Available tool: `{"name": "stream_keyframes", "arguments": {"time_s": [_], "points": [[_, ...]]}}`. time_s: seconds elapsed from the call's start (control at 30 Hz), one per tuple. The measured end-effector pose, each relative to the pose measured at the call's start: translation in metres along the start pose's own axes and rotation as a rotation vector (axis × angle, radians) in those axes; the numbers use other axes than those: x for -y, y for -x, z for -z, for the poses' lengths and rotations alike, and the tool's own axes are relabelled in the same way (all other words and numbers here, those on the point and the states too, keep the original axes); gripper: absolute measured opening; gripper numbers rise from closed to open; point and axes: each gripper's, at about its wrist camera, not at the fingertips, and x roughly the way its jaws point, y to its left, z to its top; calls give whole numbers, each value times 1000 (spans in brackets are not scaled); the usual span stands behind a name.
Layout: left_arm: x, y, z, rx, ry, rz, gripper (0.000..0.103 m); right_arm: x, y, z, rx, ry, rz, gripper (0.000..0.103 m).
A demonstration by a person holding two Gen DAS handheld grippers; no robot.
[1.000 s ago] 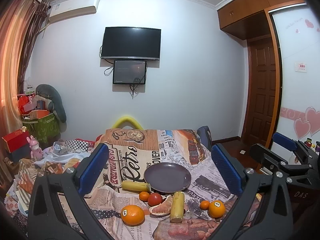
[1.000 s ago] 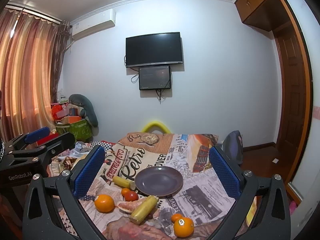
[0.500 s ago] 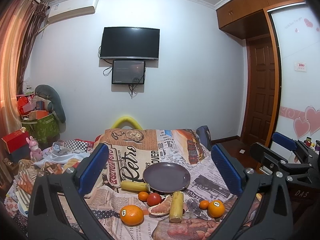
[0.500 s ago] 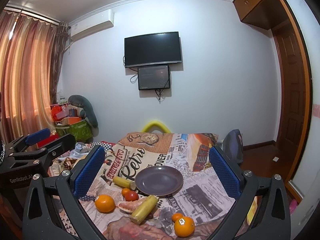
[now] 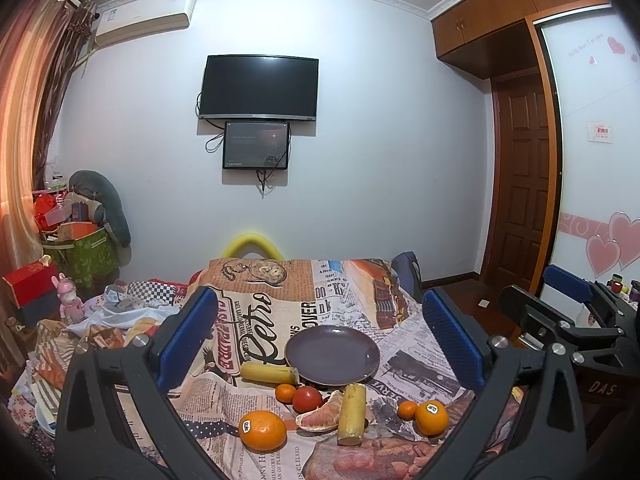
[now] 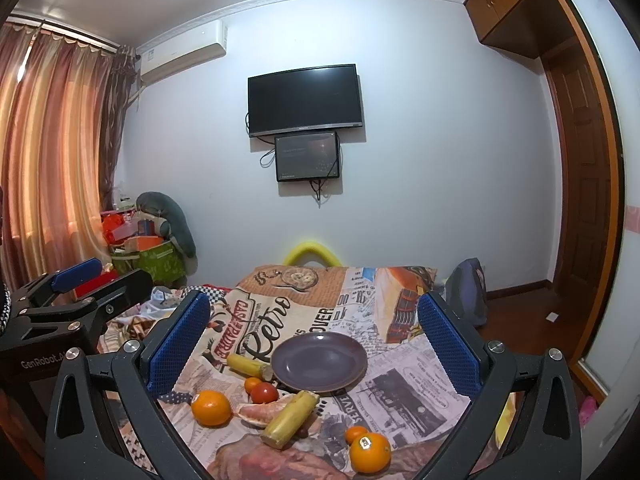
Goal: Organize fruits
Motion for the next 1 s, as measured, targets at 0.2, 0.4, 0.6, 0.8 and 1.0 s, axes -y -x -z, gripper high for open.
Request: {"name": "stream_keyframes", "arguments": {"time_s": [0.2,0.4,0.6,0.8,1.0], "points": [[0,0,0,-1,0,0,103,0,-1,1,-4,-2,-1,103],[0,0,0,0,1,1,103,0,-1,1,-5,-2,-2,103],[0,0,0,0,1,0,103,0,-1,1,-4,-1,0,103],[0,0,0,1,1,2,103,-1,-2,1,-3,0,6,103],[1,-1,2,8,-2,5,103,3,-5,5,-23,-13,16,103]]}}
